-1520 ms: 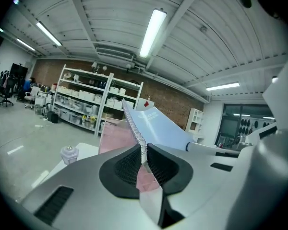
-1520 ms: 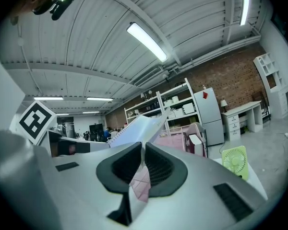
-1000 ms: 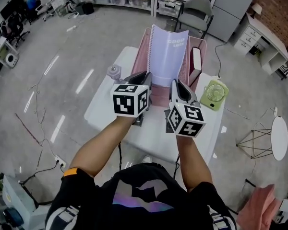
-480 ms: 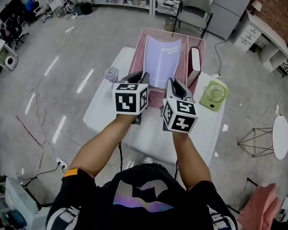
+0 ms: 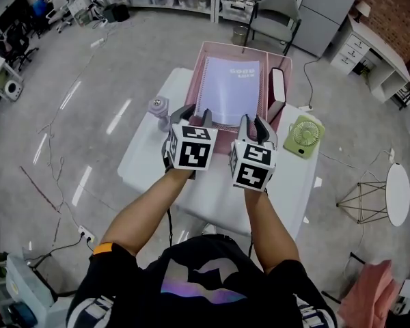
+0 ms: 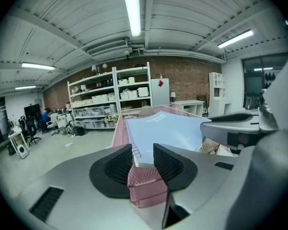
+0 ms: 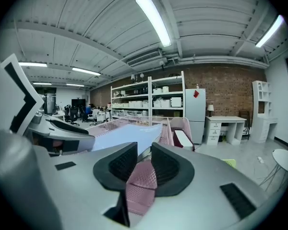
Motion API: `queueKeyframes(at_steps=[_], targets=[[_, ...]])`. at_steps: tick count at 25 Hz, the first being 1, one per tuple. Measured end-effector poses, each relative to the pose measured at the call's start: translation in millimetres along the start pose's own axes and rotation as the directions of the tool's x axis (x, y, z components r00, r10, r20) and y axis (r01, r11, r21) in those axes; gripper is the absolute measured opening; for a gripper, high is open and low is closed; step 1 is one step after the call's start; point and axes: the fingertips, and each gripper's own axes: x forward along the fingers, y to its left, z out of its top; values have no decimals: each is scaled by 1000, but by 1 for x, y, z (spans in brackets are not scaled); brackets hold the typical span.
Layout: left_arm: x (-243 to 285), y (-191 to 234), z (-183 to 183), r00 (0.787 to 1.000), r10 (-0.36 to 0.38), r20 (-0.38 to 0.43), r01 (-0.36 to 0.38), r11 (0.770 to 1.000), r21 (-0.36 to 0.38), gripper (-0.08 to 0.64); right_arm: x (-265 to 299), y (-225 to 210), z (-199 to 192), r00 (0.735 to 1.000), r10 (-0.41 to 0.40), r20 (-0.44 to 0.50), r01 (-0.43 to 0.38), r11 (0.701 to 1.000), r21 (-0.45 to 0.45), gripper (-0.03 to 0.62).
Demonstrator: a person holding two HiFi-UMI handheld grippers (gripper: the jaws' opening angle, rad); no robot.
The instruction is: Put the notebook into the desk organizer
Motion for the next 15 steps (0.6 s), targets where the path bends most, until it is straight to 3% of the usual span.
queueKeyframes(at_steps=[7,15], targets=[[-16,2,7,997,41,70,-46,996,82,143,-14,1,0,999,-39,13,39,999,-20,123],[-52,-1,-1,990,-33,137,34,999,-8,141,-51,27,4,998,1,65,-1,1000,-12,93]])
